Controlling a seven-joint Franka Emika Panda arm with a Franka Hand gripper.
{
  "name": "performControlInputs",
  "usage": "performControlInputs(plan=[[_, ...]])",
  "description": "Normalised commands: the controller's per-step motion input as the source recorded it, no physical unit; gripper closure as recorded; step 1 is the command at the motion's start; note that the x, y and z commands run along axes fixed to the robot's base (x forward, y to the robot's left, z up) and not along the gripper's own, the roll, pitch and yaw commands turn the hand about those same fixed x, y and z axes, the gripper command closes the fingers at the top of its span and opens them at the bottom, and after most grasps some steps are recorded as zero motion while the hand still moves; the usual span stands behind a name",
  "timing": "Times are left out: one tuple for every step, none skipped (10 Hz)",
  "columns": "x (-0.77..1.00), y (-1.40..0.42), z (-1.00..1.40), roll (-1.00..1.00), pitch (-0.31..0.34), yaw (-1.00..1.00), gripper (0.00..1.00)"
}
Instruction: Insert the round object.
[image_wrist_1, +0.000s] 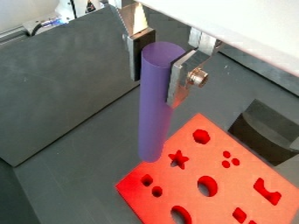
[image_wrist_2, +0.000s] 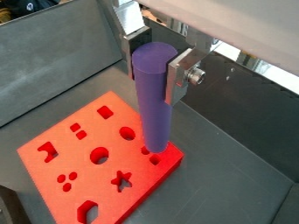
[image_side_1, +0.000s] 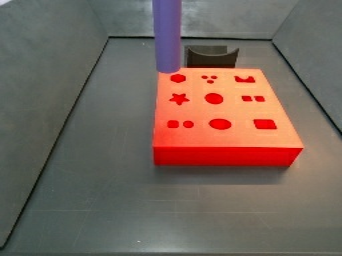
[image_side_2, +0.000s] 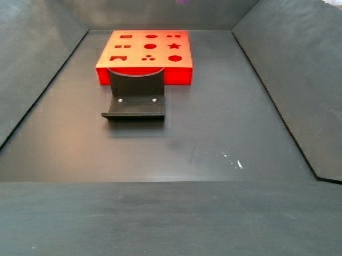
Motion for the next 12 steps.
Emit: performControlInputs(plan=[[0.83,0.02,-0.39,-0.03,0.000,0.03,1.00],[1.00,0.18,-0.14,-0.01,0.000,0.11,1.00],[1.00,0.17,-0.09,0.00,0.000,0.12,1.00],[1.00,0.12,0.00,0.00,0.000,0.13,1.00],[1.00,0.12,0.00,0.01,0.000,0.13,1.00],[1.00,0.13,0.00,0.00,0.000,0.13,1.00],[1.00,0.12,0.00,0.00,0.000,0.12,1.00],[1.00,0.13,0.00,0.00,0.000,0.12,1.00],[1.00,0.17,-0.07,0.00,0.000,0.14,1.00],[0.97,0.29,-0.26,0.03,0.000,0.15,1.00],[0.86,0.31,-0.35,0.11,0.000,0.19,1.00],[0.79,0.24,-0.31,0.13,0.000,0.25,1.00]])
